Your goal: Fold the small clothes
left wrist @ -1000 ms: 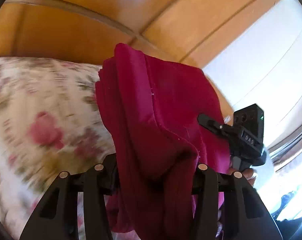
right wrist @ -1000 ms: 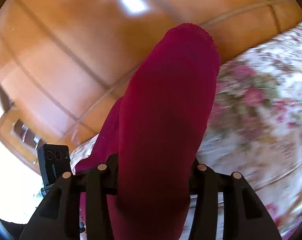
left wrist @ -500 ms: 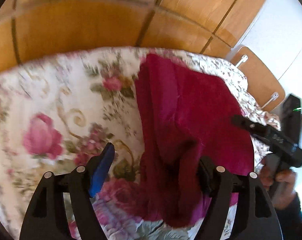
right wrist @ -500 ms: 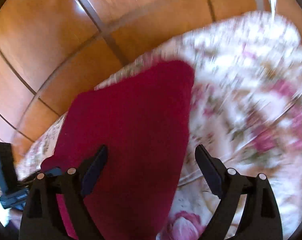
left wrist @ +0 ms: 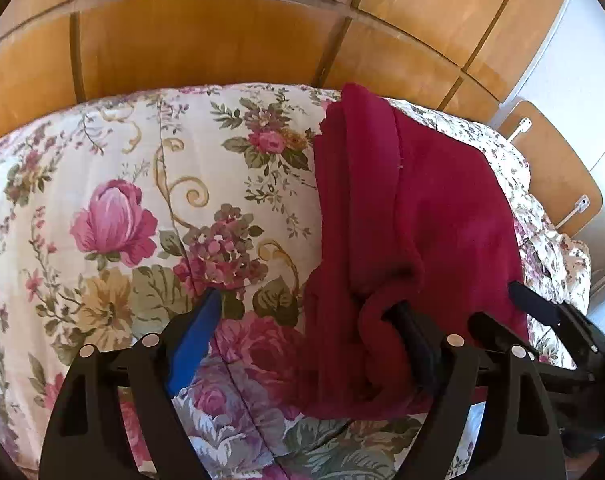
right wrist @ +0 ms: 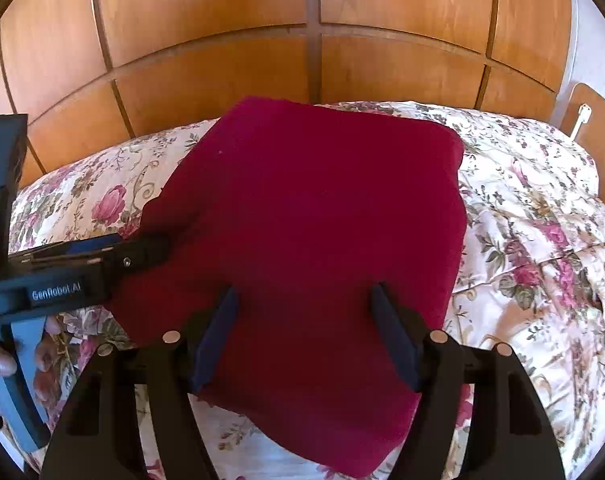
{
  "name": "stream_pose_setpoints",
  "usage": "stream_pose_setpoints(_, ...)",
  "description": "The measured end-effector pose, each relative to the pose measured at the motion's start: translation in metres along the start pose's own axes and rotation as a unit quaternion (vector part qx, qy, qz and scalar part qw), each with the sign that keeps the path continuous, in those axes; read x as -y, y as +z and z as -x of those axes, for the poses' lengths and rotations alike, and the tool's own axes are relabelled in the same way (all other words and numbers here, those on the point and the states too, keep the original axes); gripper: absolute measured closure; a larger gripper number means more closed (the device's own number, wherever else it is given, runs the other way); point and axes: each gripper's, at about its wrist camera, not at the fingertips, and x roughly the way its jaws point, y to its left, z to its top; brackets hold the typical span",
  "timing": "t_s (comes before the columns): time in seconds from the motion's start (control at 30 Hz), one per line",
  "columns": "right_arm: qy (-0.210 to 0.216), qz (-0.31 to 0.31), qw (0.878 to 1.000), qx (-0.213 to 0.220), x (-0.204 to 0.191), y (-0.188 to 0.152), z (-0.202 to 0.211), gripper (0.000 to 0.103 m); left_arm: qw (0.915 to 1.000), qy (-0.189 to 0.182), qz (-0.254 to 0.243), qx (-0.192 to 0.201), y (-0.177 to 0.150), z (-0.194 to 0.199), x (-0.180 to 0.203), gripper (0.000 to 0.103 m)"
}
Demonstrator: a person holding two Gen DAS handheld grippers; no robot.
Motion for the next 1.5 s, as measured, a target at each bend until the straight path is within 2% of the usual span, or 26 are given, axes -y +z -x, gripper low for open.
stream_pose_setpoints(0.07, 0.009, -0.016, 1.0, -0.001, 0.001, 0.0, 0.011, 0.022, 1.0, 0.0, -0.001, 0.005, 0.0, 0.009, 0.001, 0.02)
stream_pose_setpoints(0.13, 0.015, -0.032, 0.999, 0.009, 0.004, 0.002, 0.021, 0.008, 0.9996, 0.015, -0.013, 0.019, -0.002, 0.021, 0.006, 0.02)
stream_pose_setpoints(0.23, 0.006, -0.064, 0.998, 0.029, 0.006, -0.004, 0.038, 0.007, 0.9981, 0.031, -0.033, 0.042, -0.009, 0.044, 0.011, 0.011)
stream_pose_setpoints(0.33, -0.004, -0.1, 0.994, 0.044, 0.004, -0.01, 0.055, 0.004, 0.9965, 0.04, -0.043, 0.059, -0.019, 0.061, 0.014, 0.01)
stream_pose_setpoints(0.5, -0.02, -0.112, 0.992, 0.058, -0.009, -0.019, 0.076, 0.002, 0.9936, 0.053, -0.058, 0.081, -0.037, 0.081, 0.016, 0.004)
stream_pose_setpoints(0.73, -0.045, -0.101, 0.991, 0.081, -0.033, -0.024, 0.096, 0.002, 0.9907, 0.082, -0.048, 0.098, -0.058, 0.101, 0.008, 0.004)
stream_pose_setpoints(0.83, -0.052, -0.101, 0.99, 0.088, -0.045, -0.027, 0.1, 0.002, 0.9867, 0.11, -0.047, 0.11, -0.066, 0.11, 0.004, 0.004)
stream_pose_setpoints(0.93, -0.055, -0.082, 0.991, 0.093, -0.057, -0.03, 0.102, 0.002, 0.984, 0.121, -0.046, 0.122, -0.073, 0.12, 0.001, 0.004)
stream_pose_setpoints(1.13, -0.064, -0.058, 0.991, 0.103, -0.071, -0.038, 0.106, 0.002, 0.9786, 0.157, -0.026, 0.131, -0.09, 0.137, -0.001, 0.004)
stream_pose_setpoints(1.27, -0.057, -0.062, 0.992, 0.097, -0.075, -0.046, 0.104, 0.002, 0.976, 0.173, 0.01, 0.133, -0.108, 0.149, -0.008, 0.004)
stream_pose_setpoints(1.43, -0.045, -0.036, 0.995, 0.081, -0.083, -0.063, 0.098, 0.002, 0.9677, 0.206, 0.042, 0.139, -0.135, 0.16, -0.023, 0.004)
stream_pose_setpoints(1.5, -0.053, -0.032, 0.995, 0.075, -0.083, -0.069, 0.096, 0.002, 0.9632, 0.227, 0.046, 0.137, -0.141, 0.162, -0.028, 0.004)
